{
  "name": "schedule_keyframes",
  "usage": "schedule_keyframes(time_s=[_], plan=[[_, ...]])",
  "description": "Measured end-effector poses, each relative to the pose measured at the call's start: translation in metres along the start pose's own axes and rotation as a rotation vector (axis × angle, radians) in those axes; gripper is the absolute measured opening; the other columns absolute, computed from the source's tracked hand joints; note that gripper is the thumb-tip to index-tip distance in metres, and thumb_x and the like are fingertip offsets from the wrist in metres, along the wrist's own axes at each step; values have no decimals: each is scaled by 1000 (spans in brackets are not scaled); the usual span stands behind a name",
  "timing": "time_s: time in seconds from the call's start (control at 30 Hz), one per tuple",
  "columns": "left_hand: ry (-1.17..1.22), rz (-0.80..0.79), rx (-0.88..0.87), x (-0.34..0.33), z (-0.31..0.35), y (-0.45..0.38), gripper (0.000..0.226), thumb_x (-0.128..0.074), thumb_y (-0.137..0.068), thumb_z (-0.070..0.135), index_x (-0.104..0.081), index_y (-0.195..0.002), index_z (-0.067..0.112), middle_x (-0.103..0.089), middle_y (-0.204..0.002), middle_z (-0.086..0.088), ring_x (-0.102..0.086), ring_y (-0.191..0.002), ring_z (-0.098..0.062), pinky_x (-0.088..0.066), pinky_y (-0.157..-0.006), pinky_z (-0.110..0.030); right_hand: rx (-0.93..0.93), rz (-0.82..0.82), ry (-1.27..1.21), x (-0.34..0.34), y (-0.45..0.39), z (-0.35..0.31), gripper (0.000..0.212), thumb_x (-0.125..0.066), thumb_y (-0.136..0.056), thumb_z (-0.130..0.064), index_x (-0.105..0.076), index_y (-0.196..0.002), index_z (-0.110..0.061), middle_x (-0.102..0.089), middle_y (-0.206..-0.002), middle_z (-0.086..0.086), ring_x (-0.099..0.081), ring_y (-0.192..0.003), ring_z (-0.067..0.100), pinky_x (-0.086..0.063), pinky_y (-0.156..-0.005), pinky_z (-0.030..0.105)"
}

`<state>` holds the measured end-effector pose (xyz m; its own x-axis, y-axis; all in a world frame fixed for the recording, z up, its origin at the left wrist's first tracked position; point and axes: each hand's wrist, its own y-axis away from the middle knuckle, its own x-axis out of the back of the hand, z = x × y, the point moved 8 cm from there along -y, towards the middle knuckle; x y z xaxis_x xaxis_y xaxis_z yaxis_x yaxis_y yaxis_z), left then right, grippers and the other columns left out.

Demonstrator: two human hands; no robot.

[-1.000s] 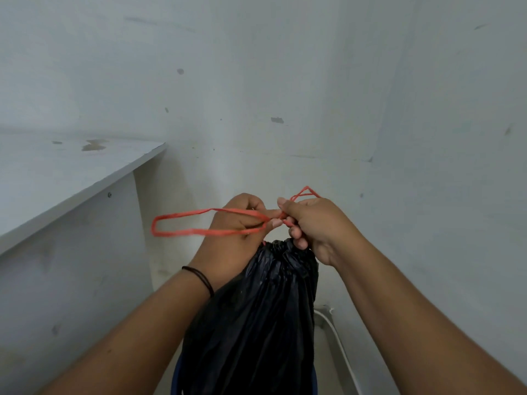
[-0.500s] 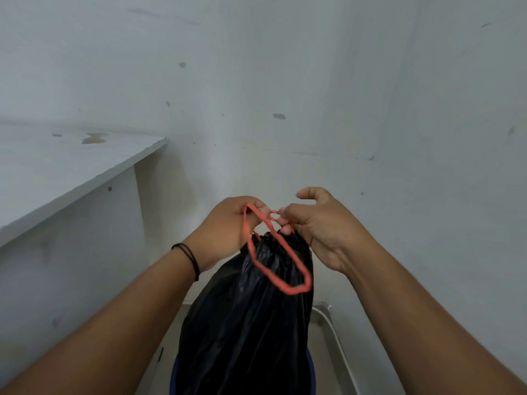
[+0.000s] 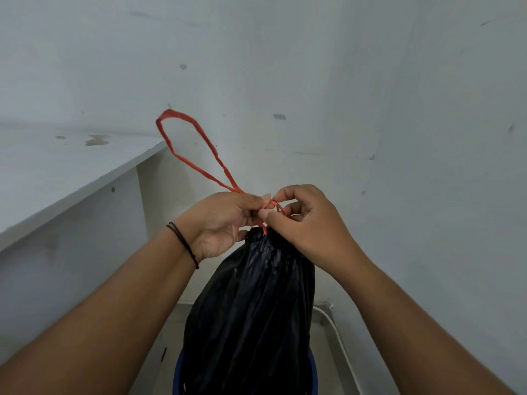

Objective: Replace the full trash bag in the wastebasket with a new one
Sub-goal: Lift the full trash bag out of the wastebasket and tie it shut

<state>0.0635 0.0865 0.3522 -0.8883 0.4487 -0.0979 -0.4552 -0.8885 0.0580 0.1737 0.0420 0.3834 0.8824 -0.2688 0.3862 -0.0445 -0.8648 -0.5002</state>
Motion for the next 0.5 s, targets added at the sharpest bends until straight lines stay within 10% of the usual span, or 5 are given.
schedule_keyframes(time_s=[0.5], plan=[[-132,162,-25,-1,6,7,20,-63,-85,26,-63,-67,18,-60,-64,8,-56,-75,-9,-27,-99,-41,204,240,212,11,9,-12,7,-67,-84,-18,-74,-81,-17,-51,-82,-12,-55,-76,2,-46,-64,11]])
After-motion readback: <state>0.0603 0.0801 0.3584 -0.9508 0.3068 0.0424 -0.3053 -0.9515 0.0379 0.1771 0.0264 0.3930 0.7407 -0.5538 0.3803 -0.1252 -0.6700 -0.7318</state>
